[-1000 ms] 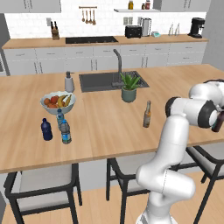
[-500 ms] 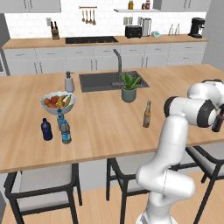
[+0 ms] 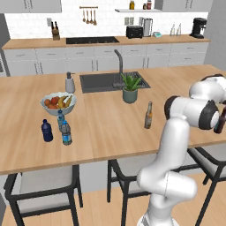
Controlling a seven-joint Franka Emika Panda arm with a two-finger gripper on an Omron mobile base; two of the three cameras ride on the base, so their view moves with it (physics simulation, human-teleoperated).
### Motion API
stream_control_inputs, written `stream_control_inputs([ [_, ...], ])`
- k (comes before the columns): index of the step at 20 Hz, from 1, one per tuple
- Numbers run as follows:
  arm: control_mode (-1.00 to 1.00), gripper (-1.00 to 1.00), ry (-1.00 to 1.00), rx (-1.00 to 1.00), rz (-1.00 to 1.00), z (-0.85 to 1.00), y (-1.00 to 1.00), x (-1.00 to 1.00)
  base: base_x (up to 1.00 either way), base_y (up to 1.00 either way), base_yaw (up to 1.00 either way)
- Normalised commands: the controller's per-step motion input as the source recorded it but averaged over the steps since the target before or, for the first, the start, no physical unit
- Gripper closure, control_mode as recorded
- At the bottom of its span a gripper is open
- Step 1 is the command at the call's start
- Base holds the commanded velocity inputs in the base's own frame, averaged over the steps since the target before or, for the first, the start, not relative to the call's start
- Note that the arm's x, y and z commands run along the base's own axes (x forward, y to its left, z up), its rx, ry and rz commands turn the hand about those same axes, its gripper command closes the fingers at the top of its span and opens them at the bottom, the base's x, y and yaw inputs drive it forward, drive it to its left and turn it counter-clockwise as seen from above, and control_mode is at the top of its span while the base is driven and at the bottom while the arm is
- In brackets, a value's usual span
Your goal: Move the plastic bottles in the middle to the plastics group, and the glass bottles in the middle to the glass group.
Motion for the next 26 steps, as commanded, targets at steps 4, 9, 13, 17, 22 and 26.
stream_control_inputs([
  [4,-1.0,-1.0,-0.16,0.0,0.01,0.19,0.69,-0.21,0.0,0.0,0.0],
  [9,-1.0,-1.0,-0.11,0.0,0.11,0.01,0.84,-0.17,0.0,0.0,0.0],
  [13,-1.0,-1.0,-0.01,0.0,0.26,0.12,0.77,-0.09,0.0,0.0,0.0],
  [17,-1.0,-1.0,0.11,0.0,0.22,0.31,0.91,-0.04,0.0,0.0,0.0],
  [22,-1.0,-1.0,0.26,0.0,0.1,0.48,0.87,0.0,0.0,0.0,0.0],
  [26,-1.0,-1.0,0.23,0.0,0.01,0.61,0.78,0.0,0.0,0.0,0.0],
])
